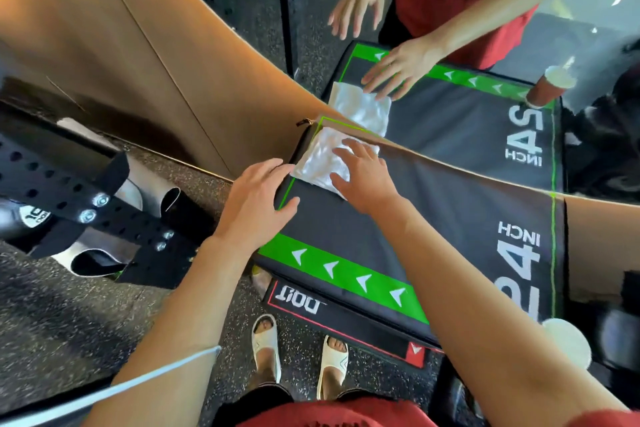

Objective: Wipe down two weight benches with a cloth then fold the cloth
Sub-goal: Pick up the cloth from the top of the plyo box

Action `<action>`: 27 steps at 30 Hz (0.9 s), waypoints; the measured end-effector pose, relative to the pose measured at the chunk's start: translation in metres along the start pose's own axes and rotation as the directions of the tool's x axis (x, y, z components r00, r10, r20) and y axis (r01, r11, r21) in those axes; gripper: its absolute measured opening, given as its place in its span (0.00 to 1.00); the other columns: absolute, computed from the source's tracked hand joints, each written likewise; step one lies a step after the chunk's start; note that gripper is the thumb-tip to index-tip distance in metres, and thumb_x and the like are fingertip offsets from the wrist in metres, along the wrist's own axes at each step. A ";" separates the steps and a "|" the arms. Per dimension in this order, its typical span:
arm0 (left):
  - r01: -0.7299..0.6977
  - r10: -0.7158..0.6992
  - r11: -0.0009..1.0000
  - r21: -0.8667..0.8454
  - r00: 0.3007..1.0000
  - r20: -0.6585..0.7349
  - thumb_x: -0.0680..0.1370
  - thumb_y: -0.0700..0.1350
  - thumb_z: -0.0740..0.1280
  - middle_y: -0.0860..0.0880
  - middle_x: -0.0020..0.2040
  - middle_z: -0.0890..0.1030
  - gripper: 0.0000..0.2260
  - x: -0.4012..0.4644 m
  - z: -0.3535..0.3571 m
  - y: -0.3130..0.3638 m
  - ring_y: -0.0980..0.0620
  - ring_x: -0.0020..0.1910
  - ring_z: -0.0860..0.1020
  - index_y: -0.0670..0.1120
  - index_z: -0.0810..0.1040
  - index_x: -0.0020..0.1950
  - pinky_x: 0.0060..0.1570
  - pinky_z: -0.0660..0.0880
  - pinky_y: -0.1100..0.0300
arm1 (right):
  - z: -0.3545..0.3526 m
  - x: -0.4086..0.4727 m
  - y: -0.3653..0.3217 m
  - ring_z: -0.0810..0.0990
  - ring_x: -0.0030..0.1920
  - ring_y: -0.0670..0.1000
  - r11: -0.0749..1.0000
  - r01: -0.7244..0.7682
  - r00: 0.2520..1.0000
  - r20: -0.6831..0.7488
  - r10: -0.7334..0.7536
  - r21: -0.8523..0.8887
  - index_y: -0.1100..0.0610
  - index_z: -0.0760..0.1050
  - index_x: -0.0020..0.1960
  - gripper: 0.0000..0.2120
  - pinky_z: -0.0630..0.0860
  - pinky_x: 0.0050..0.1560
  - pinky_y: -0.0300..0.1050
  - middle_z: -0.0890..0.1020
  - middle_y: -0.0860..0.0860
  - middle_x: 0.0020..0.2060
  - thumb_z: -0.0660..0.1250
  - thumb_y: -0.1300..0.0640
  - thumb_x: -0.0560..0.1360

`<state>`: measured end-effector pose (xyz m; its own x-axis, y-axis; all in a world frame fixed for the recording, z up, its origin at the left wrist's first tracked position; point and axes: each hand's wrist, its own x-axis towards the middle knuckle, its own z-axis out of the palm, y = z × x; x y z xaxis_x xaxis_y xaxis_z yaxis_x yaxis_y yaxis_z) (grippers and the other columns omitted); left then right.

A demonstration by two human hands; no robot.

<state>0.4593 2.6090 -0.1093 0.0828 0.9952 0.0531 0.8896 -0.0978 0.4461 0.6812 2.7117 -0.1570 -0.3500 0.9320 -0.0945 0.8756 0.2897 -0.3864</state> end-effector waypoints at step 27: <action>-0.226 0.230 0.973 -0.047 0.939 0.255 0.78 0.49 0.73 0.48 0.76 0.73 0.25 0.031 0.058 -0.036 0.44 0.75 0.69 0.49 0.75 0.76 0.74 0.67 0.46 | 0.067 -0.065 0.000 0.73 0.64 0.57 0.990 -0.128 0.990 -0.061 0.124 -0.062 0.49 0.75 0.68 0.19 0.71 0.60 0.56 0.73 0.47 0.68 0.67 0.48 0.78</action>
<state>0.4563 2.6441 -0.1757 0.3972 0.9147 -0.0752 0.8259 -0.3205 0.4639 0.6817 2.6361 -0.2126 -0.2174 0.9723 -0.0856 0.9323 0.1809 -0.3133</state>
